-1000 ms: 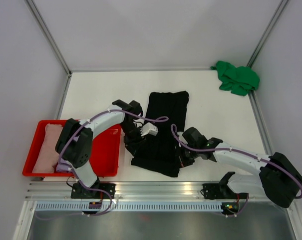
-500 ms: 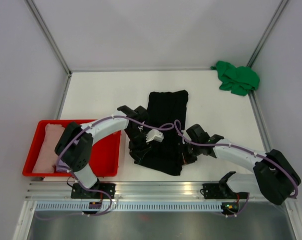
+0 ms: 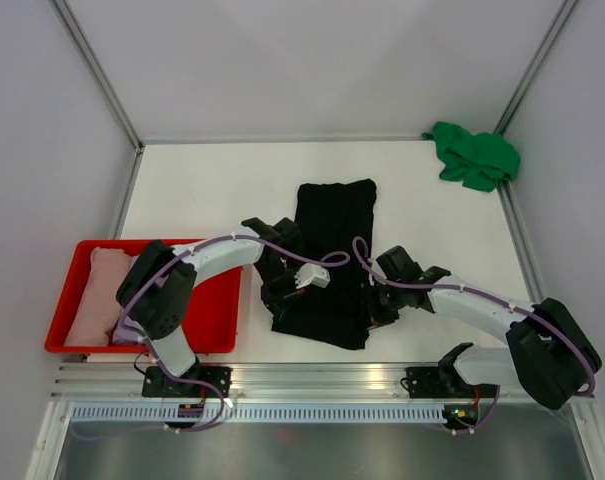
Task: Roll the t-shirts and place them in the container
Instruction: Roll the tshirt
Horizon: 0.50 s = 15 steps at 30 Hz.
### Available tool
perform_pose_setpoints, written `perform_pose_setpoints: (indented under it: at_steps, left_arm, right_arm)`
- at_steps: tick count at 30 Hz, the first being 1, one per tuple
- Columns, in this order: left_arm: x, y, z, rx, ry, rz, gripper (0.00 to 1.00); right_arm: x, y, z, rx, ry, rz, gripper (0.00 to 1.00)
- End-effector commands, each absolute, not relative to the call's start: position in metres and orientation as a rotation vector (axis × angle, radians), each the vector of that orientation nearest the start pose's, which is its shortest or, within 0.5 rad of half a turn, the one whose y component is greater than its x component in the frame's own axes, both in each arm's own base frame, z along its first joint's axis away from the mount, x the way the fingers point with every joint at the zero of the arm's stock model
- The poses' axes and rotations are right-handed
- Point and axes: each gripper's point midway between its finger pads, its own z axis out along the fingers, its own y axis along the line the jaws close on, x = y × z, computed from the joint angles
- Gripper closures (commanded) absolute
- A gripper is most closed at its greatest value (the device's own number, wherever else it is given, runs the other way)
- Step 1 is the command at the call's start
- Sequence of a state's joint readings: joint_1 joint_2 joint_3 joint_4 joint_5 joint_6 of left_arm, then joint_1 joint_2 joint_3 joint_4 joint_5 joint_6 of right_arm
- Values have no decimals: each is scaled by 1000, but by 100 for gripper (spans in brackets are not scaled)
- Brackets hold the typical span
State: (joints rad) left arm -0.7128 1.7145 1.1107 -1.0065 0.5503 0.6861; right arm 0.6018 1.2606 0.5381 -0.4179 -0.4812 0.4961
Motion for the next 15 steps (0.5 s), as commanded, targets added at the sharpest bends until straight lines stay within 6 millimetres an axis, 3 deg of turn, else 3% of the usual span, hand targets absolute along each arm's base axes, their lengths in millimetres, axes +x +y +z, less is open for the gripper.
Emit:
perform_pose_setpoints:
  at_steps: [1,4,11,15]
  left_arm:
    - [175,-236,53,1826,2380,-845,98]
    - [193,-239,52,1743,2428,-836,98]
    - [194,-236,34,1740,2501,-816,98]
    - [193,-237,35,1737,2498,-832,97]
  right_arm:
    - [140,191,37,-288,2860,775,78]
    - [147,172,42,-204,2857,653,71]
    - [158,142,57,-68,2830,459,67]
    - [173,154,86,-142,2716,534,74]
